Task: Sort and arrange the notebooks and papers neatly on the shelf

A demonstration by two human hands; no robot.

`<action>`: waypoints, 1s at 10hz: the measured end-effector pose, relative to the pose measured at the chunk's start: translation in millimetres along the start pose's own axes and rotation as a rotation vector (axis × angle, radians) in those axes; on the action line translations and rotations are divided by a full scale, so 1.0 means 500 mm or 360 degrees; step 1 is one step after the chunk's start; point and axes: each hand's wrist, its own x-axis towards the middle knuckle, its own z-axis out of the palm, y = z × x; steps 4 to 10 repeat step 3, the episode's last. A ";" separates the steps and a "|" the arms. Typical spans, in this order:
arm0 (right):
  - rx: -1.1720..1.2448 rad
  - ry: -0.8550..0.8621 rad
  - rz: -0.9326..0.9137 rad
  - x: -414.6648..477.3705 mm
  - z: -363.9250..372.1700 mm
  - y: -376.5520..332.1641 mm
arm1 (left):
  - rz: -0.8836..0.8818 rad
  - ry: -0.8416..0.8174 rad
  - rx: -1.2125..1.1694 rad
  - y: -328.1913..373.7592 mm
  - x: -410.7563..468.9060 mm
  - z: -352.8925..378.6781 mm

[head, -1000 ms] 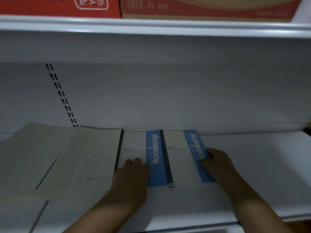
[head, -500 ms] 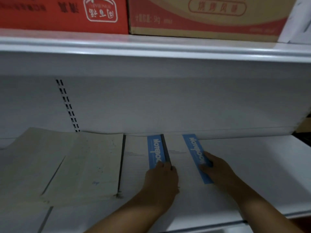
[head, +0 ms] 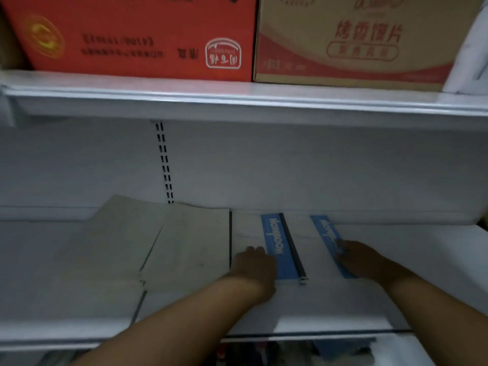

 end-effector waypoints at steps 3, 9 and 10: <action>-0.0458 0.0141 -0.0601 -0.198 0.004 -0.052 | -0.0190 0.0188 -0.0012 -0.041 -0.233 -0.004; -0.0458 0.0141 -0.0601 -0.198 0.004 -0.052 | -0.0190 0.0188 -0.0012 -0.041 -0.233 -0.004; -0.0458 0.0141 -0.0601 -0.198 0.004 -0.052 | -0.0190 0.0188 -0.0012 -0.041 -0.233 -0.004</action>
